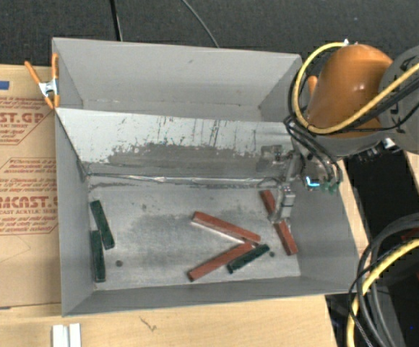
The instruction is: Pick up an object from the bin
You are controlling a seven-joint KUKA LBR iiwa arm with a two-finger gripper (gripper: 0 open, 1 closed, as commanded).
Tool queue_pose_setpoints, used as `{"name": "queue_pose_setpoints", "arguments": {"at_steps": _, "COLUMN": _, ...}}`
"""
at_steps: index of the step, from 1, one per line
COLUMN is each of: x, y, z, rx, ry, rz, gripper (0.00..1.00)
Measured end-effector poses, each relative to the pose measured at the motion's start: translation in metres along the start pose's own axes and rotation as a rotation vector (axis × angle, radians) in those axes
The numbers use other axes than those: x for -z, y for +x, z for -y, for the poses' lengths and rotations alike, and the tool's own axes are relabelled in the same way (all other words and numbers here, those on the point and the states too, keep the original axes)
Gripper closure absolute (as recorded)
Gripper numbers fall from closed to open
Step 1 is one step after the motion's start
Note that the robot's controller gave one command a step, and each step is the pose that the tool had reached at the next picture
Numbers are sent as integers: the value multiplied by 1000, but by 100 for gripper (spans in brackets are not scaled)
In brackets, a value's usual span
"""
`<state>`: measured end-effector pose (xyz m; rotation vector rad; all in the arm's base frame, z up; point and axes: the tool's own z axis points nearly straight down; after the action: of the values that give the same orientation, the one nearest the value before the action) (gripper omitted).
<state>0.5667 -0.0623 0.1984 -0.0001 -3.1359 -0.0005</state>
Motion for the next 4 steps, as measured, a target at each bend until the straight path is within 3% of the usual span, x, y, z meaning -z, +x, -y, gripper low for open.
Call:
{"name": "queue_pose_setpoints", "arguments": {"at_steps": 1, "x": 5, "y": -2, "z": 0, "rx": 1, "ry": 1, "rz": 8, "gripper": 0}}
{"name": "queue_pose_setpoints", "arguments": {"at_steps": 2, "x": -32, "y": 11, "z": -7, "rx": 59, "ry": 2, "rz": 14, "gripper": 0}}
{"name": "queue_pose_setpoints", "arguments": {"at_steps": 3, "x": -46, "y": 15, "z": -9, "rx": 83, "ry": 1, "rz": 9, "gripper": 0}}
{"name": "queue_pose_setpoints", "arguments": {"at_steps": 4, "x": -68, "y": 7, "z": -23, "rx": 204, "ry": 0, "rz": 2, "gripper": 0}}
